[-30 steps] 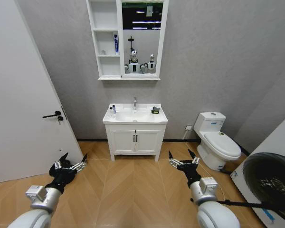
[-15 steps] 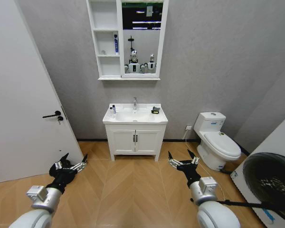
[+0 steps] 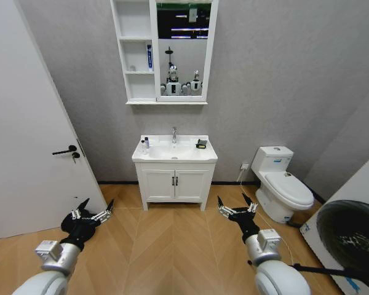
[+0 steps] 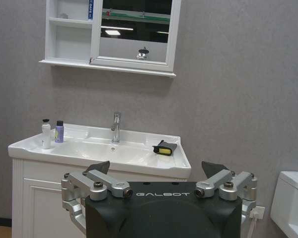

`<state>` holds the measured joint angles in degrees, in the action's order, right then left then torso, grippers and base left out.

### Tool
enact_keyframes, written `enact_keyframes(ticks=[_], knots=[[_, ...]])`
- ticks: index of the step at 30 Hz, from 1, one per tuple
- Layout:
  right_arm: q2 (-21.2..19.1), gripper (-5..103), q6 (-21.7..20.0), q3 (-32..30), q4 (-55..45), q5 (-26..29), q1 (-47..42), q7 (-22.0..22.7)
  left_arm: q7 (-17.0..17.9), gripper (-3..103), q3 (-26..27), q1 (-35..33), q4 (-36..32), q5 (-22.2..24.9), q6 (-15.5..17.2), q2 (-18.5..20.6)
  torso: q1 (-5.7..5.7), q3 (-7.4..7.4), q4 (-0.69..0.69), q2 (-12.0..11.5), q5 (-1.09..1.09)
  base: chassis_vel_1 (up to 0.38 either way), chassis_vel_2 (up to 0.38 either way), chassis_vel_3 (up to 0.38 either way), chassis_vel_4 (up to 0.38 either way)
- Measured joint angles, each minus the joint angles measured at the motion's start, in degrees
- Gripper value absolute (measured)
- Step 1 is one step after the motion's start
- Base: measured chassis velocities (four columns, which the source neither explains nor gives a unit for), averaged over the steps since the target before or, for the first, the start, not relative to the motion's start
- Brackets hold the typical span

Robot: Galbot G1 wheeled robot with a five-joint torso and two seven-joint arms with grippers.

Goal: Move facial cleanser and shampoo from washbasin to cabinet, then wipe washbasin with towel.

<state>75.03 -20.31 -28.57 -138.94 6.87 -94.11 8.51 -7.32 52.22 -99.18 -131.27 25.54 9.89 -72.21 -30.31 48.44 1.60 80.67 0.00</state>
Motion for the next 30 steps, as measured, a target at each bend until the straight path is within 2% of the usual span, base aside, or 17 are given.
enact_keyframes(ticks=[9,10,18,20,23,26,27,29,30], knots=[[0.11,100,0.61,-0.07,0.16,-0.03,-0.29,-0.17,0.19,100,-0.07,0.01,-0.08,-0.11,-0.03,-0.1,-0.01,0.01,0.01,-0.01,-0.01,-0.238,0.247,0.249,-0.259],[0.14,100,0.66,-0.04,0.18,-0.04,-0.28,-0.2,0.23,100,-0.06,0.03,-0.09,-0.1,-0.06,-0.11,-0.01,0.01,-0.03,-0.01,0.03,-0.321,0.31,0.304,-0.301],[0.31,100,1.0,0.1,0.58,-0.3,-0.37,-0.34,0.28,100,-0.04,-0.01,-0.1,-0.09,-0.2,-0.44,-0.01,0.01,-0.01,-0.01,0.03,-0.348,0.344,0.344,-0.352],[0.27,100,1.11,0.11,0.66,-0.32,-0.37,-0.55,0.28,100,-0.05,-0.1,-0.1,-0.12,-0.22,-0.65,-0.02,0.01,0.02,-0.01,-0.04,-0.377,0.361,0.364,-0.36],[0.18,100,1.21,0.14,0.77,-0.4,-0.27,-0.75,0.27,100,-0.07,-0.23,-0.2,-0.29,-0.28,-1.05,-0.02,0.01,-0.03,-0.02,0.07,-0.372,0.391,0.352,-0.368],[0.14,100,1.22,0.26,0.8,-0.48,-0.08,-0.85,0.29,100,-0.41,-0.34,-0.27,-0.72,-0.34,-1.51,-0.03,0.01,0.01,-0.02,-0.06,-0.359,0.35,0.356,-0.359],[0.13,100,1.26,0.32,0.9,-0.48,0.05,-0.85,0.47,100,-0.55,-0.36,-0.41,-0.86,-0.37,-1.65,-0.01,0.01,-0.03,-0.02,0.07,-0.359,0.355,0.359,-0.358],[0.13,100,1.51,0.41,1.04,-0.48,0.11,-0.74,0.92,100,-0.77,-0.28,-0.62,-0.92,-0.43,-1.71,-0.01,0.0,-0.01,-0.01,0.05,-0.358,0.368,0.328,-0.311],[0.12,100,1.65,0.34,1.1,-0.48,0.06,-0.66,1.25,100,-0.94,-0.21,-0.66,-0.95,-0.43,-1.79,-0.02,0.0,0.0,-0.01,-0.07,-0.358,0.283,0.339,-0.311]])
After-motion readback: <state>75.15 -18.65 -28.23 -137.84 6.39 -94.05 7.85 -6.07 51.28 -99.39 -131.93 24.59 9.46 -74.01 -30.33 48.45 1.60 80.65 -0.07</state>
